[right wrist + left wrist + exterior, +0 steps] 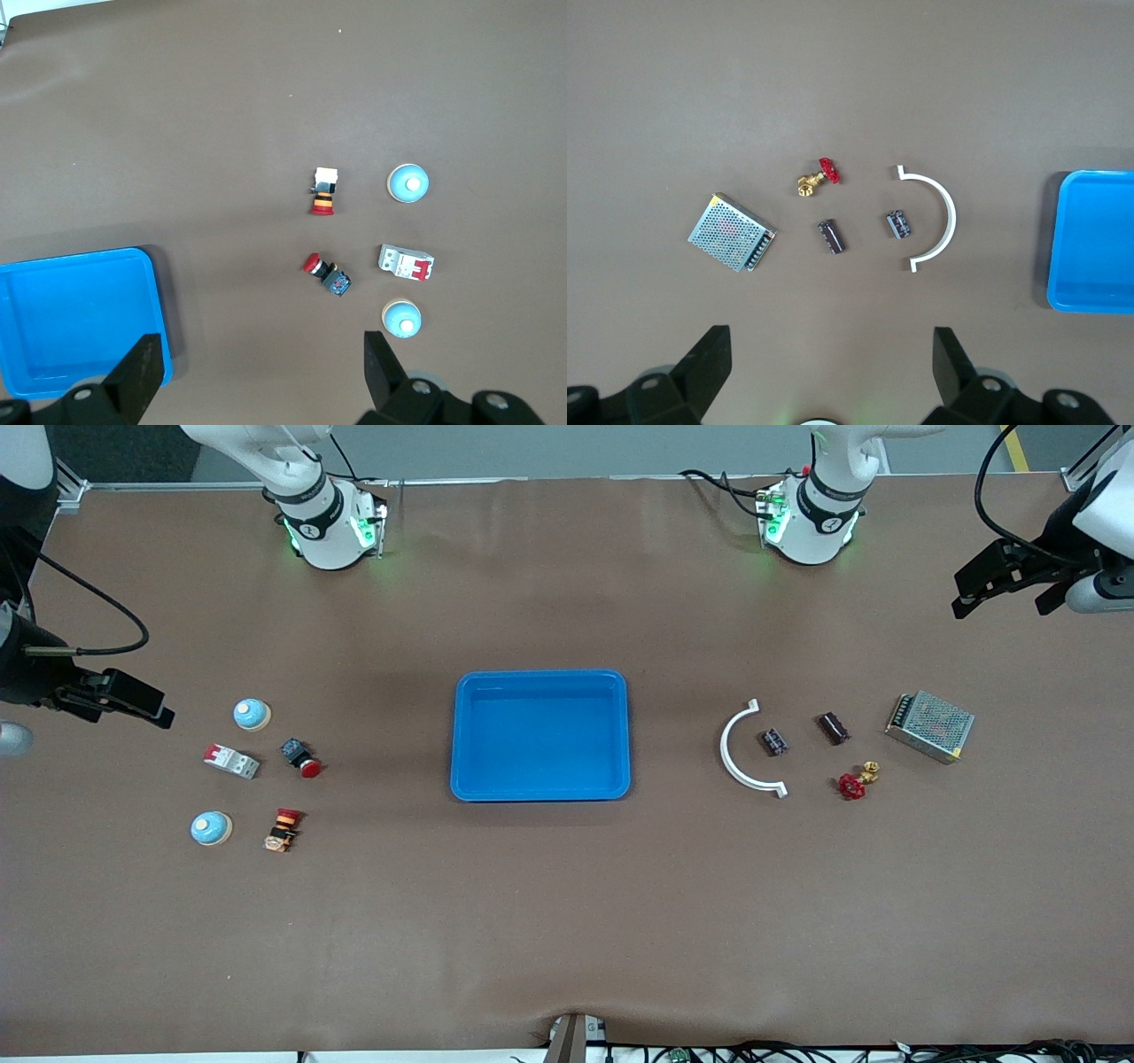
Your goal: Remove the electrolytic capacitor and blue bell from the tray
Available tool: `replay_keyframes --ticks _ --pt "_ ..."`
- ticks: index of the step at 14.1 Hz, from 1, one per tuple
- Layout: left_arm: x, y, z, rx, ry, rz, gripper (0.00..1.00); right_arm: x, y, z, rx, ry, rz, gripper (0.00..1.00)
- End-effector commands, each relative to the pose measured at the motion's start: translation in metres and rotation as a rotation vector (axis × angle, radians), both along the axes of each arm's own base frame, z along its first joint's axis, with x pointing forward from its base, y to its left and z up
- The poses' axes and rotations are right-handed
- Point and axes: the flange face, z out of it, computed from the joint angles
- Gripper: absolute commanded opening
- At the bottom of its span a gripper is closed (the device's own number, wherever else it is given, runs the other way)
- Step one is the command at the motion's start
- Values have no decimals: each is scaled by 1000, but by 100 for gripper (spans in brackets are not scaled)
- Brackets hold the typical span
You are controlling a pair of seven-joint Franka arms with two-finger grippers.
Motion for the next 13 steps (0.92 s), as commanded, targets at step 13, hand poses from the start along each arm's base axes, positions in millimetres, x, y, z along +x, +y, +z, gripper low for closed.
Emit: replay_keyframes --ticks 13 --pt "0 2 0 23 27 -26 100 -51 14 46 -101 38 95 100"
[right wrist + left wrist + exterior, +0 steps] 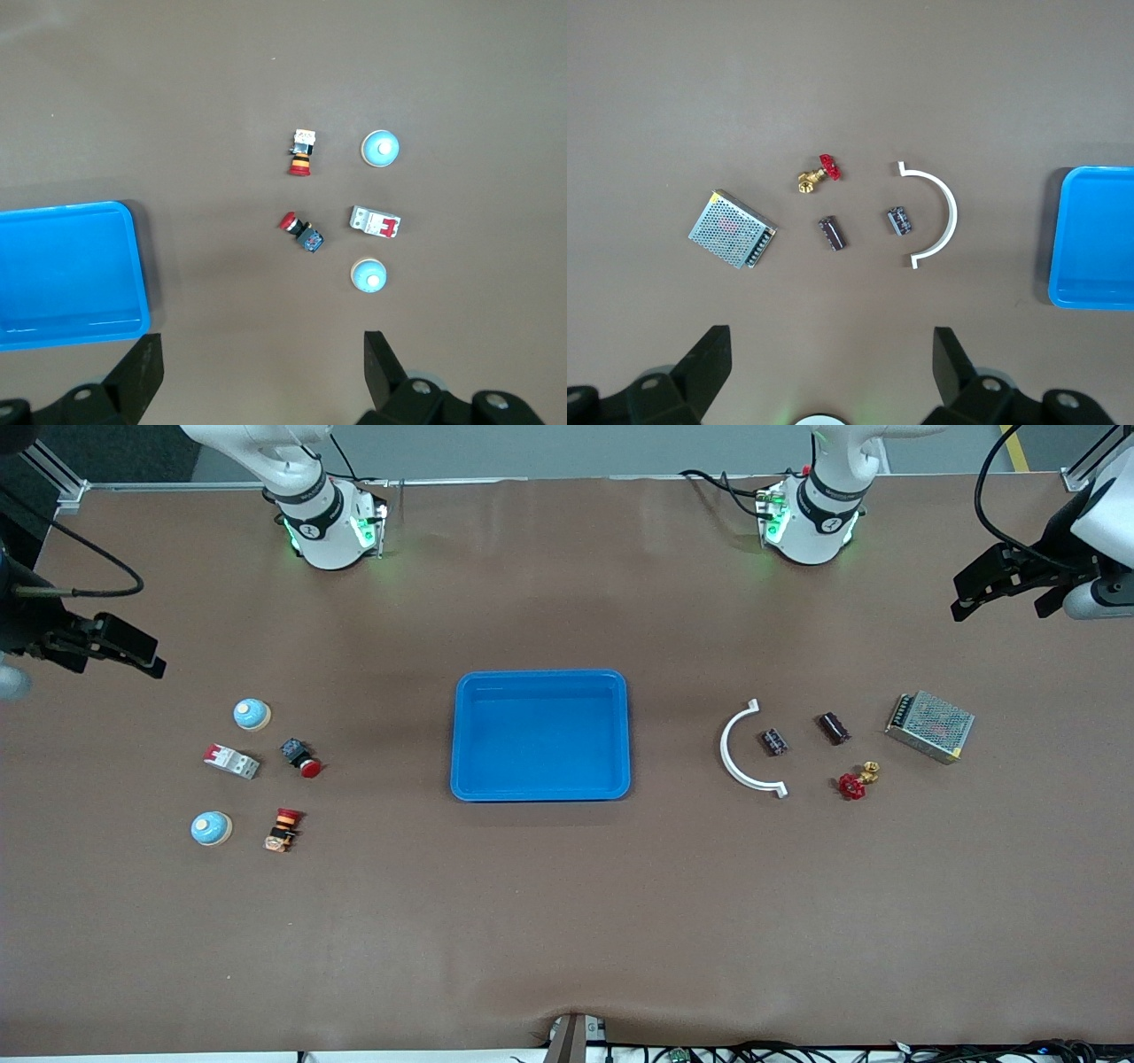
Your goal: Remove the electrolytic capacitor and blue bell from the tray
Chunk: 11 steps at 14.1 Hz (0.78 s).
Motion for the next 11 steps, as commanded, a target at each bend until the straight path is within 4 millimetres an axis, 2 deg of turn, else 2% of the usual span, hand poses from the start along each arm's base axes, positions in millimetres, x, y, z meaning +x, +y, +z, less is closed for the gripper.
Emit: replay_keyframes --ticks 1,5,11 --pt "-3 1 3 20 7 -26 100 -9 1 7 -26 -8 37 100" --pt "-1 0 3 19 7 -29 100 -11 1 11 -27 -15 37 100" --pt "0 -10 2 63 2 -47 100 -18 -11 19 -26 -17 12 100"
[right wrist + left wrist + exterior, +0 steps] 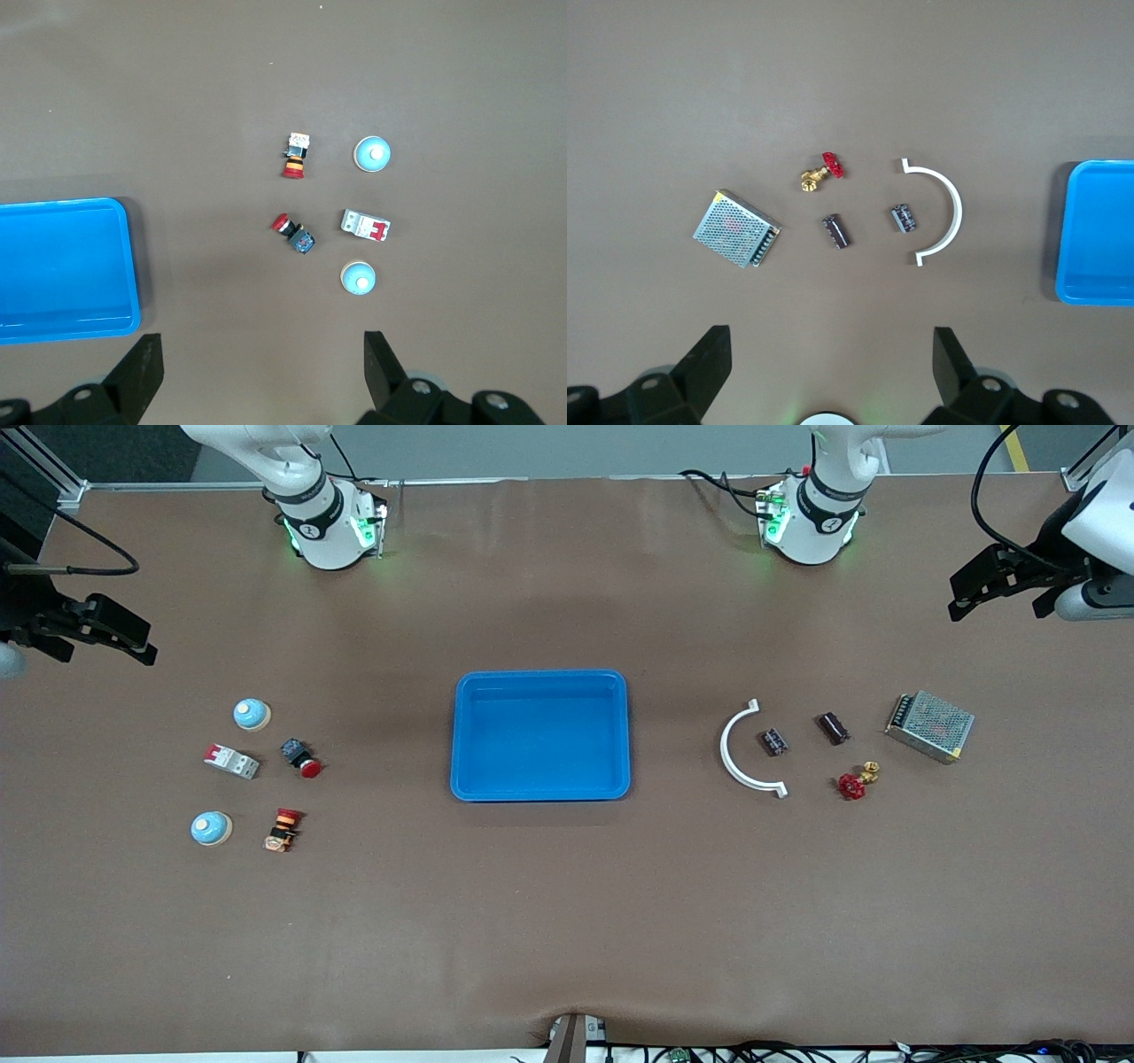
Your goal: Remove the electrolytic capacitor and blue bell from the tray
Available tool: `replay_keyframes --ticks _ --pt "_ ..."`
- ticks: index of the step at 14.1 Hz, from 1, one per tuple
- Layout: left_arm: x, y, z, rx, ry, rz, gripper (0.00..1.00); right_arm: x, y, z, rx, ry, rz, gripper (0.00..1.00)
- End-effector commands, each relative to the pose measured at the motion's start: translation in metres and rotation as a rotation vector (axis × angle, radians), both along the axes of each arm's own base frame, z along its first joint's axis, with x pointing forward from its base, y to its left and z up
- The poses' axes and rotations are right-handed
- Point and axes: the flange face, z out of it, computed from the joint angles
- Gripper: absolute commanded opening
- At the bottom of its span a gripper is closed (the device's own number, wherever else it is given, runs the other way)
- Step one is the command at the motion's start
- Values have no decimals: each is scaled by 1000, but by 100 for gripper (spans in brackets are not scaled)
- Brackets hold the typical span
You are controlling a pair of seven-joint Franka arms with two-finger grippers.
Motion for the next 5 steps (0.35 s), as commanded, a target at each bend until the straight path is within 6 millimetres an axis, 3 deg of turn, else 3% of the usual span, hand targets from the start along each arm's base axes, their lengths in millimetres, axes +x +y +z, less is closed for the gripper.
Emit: replay_keyframes --ticks 1,3,5 --pt "0 -3 4 41 -1 -25 100 -13 -8 12 -14 -9 -5 100" --pt "0 -3 3 41 0 -25 100 -14 -25 13 -11 -8 -26 100" --pt "0 -3 3 40 0 -14 100 -17 -27 17 -7 -13 -17 100"
